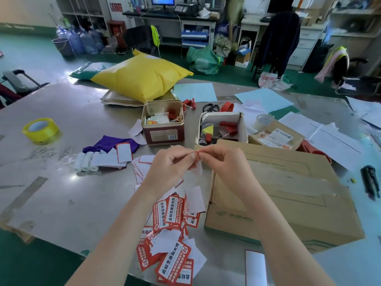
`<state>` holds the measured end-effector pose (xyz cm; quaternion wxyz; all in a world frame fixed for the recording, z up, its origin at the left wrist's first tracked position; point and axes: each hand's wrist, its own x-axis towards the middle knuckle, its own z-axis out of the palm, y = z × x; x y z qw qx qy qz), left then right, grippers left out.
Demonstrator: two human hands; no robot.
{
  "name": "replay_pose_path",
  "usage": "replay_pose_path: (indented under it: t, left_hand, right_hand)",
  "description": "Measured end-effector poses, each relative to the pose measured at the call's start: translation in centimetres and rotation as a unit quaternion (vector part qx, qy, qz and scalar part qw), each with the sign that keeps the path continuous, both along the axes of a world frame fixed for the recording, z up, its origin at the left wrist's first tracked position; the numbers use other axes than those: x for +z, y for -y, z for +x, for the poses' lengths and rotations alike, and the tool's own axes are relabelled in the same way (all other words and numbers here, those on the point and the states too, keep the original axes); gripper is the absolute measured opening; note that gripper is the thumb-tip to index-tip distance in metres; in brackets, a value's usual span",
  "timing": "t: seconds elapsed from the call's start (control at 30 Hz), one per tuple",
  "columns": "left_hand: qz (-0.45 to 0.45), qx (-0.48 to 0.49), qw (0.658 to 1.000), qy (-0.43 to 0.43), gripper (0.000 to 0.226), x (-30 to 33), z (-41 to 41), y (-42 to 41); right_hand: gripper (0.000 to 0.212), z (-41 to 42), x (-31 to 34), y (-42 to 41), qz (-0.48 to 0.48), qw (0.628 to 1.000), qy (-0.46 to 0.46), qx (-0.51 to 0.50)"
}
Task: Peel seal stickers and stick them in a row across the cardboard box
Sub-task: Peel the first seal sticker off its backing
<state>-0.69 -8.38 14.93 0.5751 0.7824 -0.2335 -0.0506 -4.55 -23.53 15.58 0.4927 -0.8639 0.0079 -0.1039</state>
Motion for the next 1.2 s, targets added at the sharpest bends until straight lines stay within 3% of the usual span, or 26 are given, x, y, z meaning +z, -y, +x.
replay_pose_path:
  t: [0.2, 0.43, 0.77, 1.03, 1.1, 1.2]
  left_hand:
    - [0.057, -0.005, 0.995, 0.080, 0.019, 0.0, 2.6, -1.2]
    - [0.076, -0.042, 0.993, 0.079, 0.018, -0.4, 4.5, -1.3]
    - [0.022, -0.045, 0.998, -0.029, 0.024, -0.1, 4.8, -0.4]
    - [0.038, -0.072, 0.997, 0.009, 0.022, 0.2, 5.3, 0.1]
    - [0.018, -0.073, 0.997, -0.019, 0.021, 0.2, 5.2, 0.2]
    - [-0.067, -0.058, 0.987, -0.135, 0.027, 0.3, 4.8, 0.3]
  right_hand:
    - [0.014, 2.4, 0.0, -1.2, 0.007, 1.000, 0.000, -0.005]
    - [0.013, 3.4, -0.2, -1.3, 0.003, 1.000, -0.017, -0.026]
    - [0.011, 3.9, -0.1, 0.2, 0.157, 0.985, -0.065, -0.025]
    - [0.012, 4.4, 0.3, 0.6, 0.110, 0.992, -0.066, 0.000]
    - [0.010, 4.3, 0.1, 0.8, 0.118, 0.991, -0.066, -0.004]
    - [0.012, 4.2, -0.1, 0.9, 0.158, 0.985, -0.073, -0.007]
